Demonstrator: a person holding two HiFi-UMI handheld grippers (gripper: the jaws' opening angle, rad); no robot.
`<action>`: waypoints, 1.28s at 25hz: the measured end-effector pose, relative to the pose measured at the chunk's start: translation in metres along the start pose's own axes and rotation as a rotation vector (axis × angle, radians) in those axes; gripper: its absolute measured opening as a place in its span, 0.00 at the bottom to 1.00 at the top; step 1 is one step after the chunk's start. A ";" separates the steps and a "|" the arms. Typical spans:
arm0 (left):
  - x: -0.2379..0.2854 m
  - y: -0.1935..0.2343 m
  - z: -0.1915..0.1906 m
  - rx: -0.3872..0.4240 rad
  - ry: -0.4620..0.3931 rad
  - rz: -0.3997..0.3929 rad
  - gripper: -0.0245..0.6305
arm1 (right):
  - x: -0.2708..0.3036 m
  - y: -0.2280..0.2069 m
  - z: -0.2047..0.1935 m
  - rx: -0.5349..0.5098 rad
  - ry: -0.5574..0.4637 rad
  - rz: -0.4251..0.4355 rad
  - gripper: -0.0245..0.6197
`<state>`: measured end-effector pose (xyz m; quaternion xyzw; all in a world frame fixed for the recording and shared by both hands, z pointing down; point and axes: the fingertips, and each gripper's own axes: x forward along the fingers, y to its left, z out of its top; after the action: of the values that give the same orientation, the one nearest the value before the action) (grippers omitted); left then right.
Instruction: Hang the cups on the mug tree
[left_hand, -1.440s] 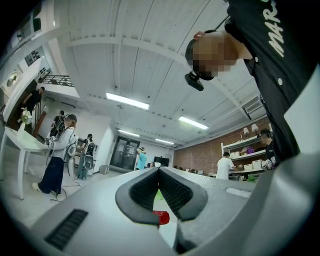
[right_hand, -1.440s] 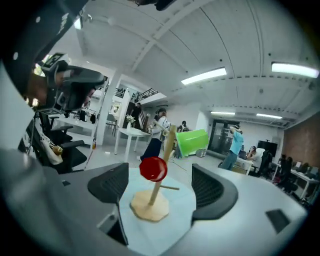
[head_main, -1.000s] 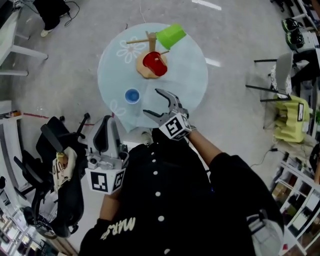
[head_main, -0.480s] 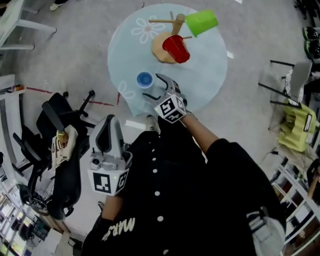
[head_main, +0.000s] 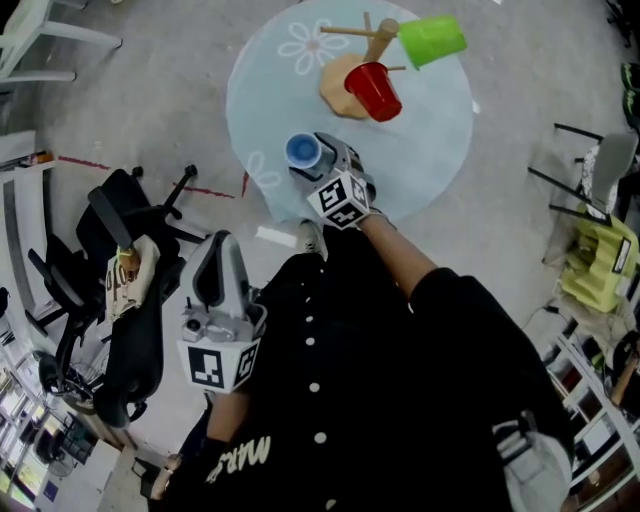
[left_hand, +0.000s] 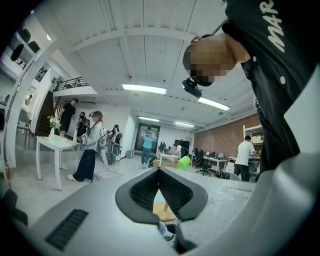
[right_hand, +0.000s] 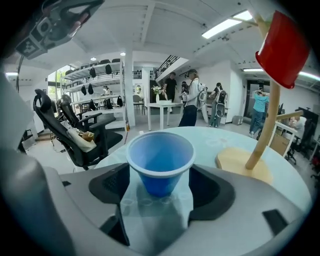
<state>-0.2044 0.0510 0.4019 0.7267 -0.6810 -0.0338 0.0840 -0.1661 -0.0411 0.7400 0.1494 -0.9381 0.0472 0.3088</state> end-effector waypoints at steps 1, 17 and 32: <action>0.001 0.001 0.000 0.000 0.004 0.003 0.03 | 0.001 -0.003 0.000 -0.003 0.006 -0.011 0.57; 0.024 -0.024 0.021 -0.011 -0.069 -0.105 0.03 | -0.071 -0.049 0.036 -0.018 -0.086 -0.143 0.43; 0.048 -0.057 0.050 -0.036 -0.156 -0.223 0.03 | -0.167 -0.140 0.008 -0.172 0.047 -0.332 0.43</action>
<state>-0.1531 0.0030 0.3464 0.7915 -0.5997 -0.1113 0.0395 0.0005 -0.1339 0.6337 0.2739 -0.8938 -0.0814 0.3456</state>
